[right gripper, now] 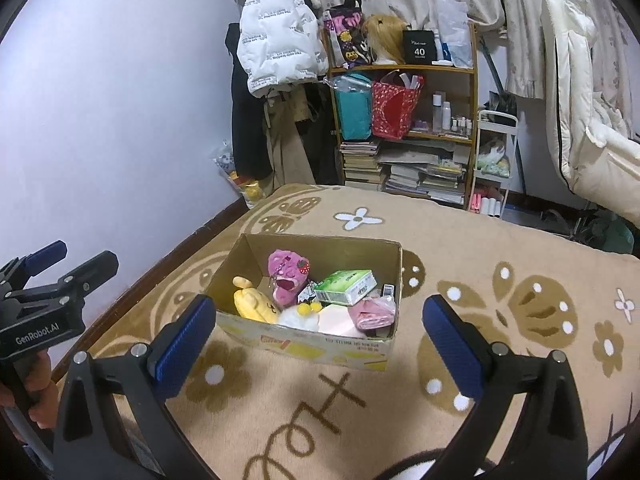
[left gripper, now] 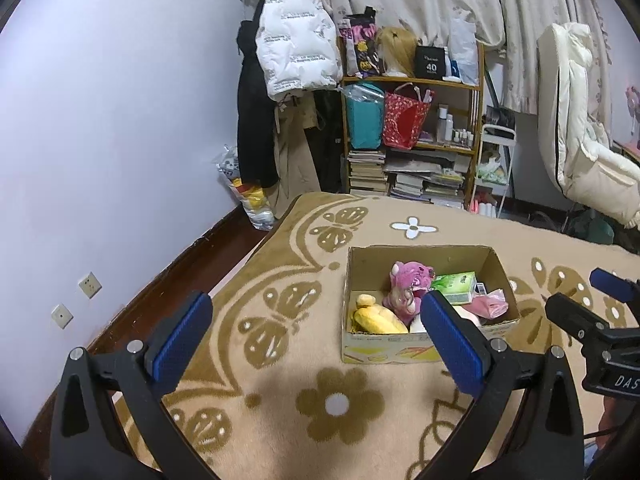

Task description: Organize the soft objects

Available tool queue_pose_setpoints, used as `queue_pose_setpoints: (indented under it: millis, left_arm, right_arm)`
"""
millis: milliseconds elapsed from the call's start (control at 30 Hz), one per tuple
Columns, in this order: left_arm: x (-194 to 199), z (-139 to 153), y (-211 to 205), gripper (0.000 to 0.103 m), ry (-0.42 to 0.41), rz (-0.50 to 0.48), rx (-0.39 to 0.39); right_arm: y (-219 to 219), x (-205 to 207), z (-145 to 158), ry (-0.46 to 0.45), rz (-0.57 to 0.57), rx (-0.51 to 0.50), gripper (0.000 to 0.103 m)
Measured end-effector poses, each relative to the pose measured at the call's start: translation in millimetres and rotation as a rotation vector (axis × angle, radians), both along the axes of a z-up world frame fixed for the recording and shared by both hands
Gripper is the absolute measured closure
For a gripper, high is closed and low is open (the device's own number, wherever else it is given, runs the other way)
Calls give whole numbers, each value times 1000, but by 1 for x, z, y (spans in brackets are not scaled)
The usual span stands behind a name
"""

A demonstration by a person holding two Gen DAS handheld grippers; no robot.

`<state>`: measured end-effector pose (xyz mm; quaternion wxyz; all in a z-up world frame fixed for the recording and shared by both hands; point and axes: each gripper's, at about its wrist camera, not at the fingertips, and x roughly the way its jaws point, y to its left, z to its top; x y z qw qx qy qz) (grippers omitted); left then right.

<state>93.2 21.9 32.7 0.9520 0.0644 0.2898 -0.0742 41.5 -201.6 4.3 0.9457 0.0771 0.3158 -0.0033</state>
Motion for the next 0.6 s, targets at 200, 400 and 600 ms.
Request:
queue_pose_setpoints:
  millis: [200,400,600]
  left_arm:
    - [-14,-8,4,0,13,-6,-5]
    - [-19,-13,1,0,1,-29,27]
    - [-19,-23,1,0,19,-39,20]
  right_arm:
    - [2,-17,-2,-30,-8,-22,0]
    - [-2,-27,-15,-22,-19,6,0]
    - [-8,-34,-24,-43,-34,35,0]
